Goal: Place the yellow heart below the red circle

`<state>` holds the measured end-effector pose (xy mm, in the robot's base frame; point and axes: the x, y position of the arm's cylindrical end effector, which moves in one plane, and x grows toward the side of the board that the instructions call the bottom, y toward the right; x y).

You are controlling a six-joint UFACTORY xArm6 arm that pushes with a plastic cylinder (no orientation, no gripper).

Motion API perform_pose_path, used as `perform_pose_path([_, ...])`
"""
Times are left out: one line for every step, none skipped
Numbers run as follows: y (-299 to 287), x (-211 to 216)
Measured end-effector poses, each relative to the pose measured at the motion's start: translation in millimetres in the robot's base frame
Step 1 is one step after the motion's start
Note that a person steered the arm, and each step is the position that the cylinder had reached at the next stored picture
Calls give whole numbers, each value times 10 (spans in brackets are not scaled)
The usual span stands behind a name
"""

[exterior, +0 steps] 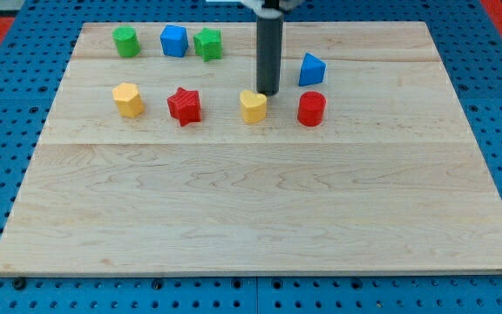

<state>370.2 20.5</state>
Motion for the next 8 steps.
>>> perform_pose_path([-74, -83])
perform_pose_path([-262, -167])
perform_pose_path([-560, -16])
perform_pose_path([-279, 600])
perform_pose_path([-100, 853])
perform_pose_path([83, 858])
perform_pose_path([428, 893])
perform_pose_path([398, 1061])
